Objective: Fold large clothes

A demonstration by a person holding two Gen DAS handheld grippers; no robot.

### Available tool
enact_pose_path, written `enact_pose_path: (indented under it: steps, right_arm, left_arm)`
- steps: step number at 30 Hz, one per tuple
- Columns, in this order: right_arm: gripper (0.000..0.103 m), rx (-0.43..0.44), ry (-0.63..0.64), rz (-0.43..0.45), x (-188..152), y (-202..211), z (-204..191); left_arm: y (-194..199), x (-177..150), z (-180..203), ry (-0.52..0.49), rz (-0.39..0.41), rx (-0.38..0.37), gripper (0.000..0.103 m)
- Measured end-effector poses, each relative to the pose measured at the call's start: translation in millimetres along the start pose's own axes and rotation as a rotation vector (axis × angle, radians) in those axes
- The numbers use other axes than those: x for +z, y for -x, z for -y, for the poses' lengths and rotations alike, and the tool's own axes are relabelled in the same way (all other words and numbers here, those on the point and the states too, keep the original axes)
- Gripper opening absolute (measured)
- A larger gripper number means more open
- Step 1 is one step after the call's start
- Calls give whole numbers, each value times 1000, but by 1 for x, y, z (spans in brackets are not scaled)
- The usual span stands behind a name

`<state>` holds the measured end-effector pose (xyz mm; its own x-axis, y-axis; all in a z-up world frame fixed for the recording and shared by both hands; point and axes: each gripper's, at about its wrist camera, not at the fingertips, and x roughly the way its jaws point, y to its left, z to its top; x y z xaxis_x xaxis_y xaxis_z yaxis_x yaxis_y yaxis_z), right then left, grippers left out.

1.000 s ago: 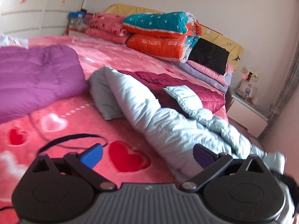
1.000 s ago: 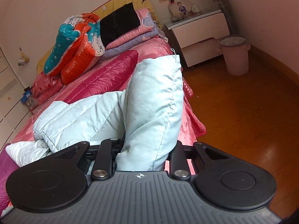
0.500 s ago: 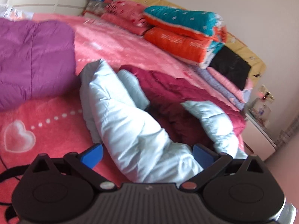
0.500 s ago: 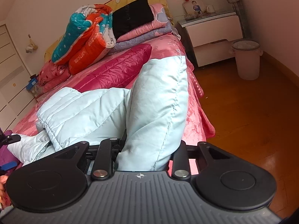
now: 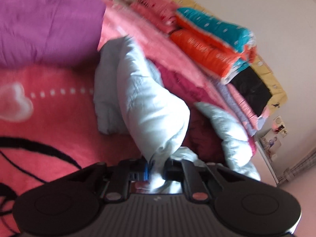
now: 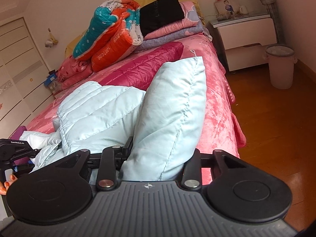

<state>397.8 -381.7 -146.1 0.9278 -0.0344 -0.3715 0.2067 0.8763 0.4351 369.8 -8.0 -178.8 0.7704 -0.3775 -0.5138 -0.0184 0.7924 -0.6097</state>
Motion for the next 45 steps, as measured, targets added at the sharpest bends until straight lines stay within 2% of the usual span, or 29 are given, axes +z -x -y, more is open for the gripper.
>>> enact_pose_path:
  steps: [7, 12, 21, 26, 31, 33, 37, 41, 45]
  right_arm:
    - [38, 82, 33, -26, -3, 12, -6]
    - [38, 220, 106, -68, -10, 21, -21]
    - [38, 455, 231, -225, -47, 35, -71]
    - [38, 590, 264, -348, -69, 51, -93]
    - [38, 724, 338, -369, -82, 90, -121]
    - [38, 772, 363, -352, -85, 108, -130]
    - [36, 830, 413, -253, -79, 153, -141]
    - [31, 854, 360, -113, -50, 190, -147]
    - [31, 852, 296, -29, -15, 211, -149]
  left_arm:
    - [74, 5, -13, 17, 105, -42, 5]
    - [146, 4, -31, 13, 192, -34, 5]
    - [278, -13, -73, 17, 286, 72, 5]
    - [347, -32, -92, 34, 321, 130, 5]
    - [415, -47, -94, 1, 354, 166, 5]
    - [441, -50, -94, -7, 373, 178, 5]
    - [481, -53, -87, -30, 416, 165, 5]
    - [505, -47, -70, -69, 467, 107, 5]
    - [510, -32, -54, -112, 527, 49, 5]
